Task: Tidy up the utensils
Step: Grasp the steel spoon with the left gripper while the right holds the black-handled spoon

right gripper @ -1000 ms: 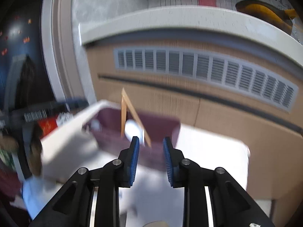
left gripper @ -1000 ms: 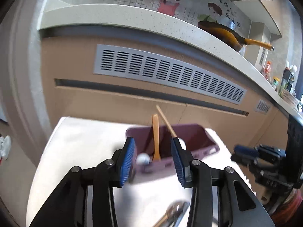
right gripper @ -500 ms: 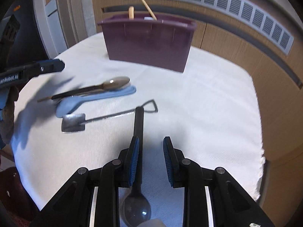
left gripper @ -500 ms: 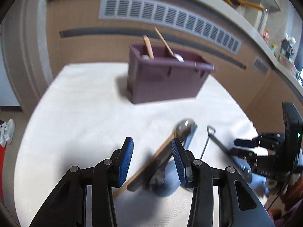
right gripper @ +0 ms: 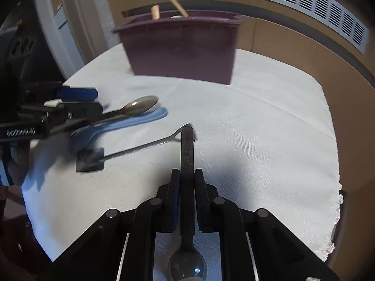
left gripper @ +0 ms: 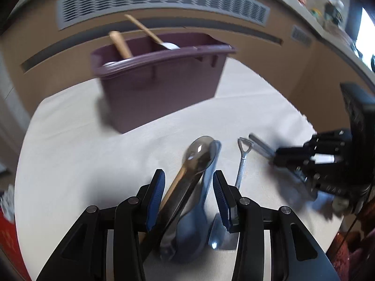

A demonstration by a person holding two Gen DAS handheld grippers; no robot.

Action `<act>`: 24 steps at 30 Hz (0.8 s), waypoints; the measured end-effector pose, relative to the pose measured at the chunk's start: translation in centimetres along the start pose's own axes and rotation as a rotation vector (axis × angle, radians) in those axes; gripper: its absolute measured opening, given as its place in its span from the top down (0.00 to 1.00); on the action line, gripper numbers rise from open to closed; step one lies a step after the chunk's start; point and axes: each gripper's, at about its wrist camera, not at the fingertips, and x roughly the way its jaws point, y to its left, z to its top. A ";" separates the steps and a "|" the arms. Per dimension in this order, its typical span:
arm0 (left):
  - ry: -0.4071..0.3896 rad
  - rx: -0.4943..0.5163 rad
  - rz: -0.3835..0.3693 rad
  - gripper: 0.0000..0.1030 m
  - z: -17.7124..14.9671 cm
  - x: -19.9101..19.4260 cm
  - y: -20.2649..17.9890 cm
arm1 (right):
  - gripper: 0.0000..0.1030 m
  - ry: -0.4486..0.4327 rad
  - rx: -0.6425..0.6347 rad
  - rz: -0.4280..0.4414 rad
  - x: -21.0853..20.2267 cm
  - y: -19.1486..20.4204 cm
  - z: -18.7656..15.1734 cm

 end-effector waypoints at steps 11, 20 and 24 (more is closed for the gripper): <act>0.094 0.097 0.009 0.58 2.8 4.5 -1.3 | 0.89 -0.062 0.092 0.044 -1.1 -1.9 -0.7; 0.106 -0.047 0.053 0.79 2.8 5.0 1.8 | 0.89 -0.081 0.096 0.037 -1.1 -1.9 -0.2; 0.026 -0.142 0.054 0.90 2.4 3.0 3.2 | 0.89 -0.105 0.103 0.038 -1.7 -1.7 0.3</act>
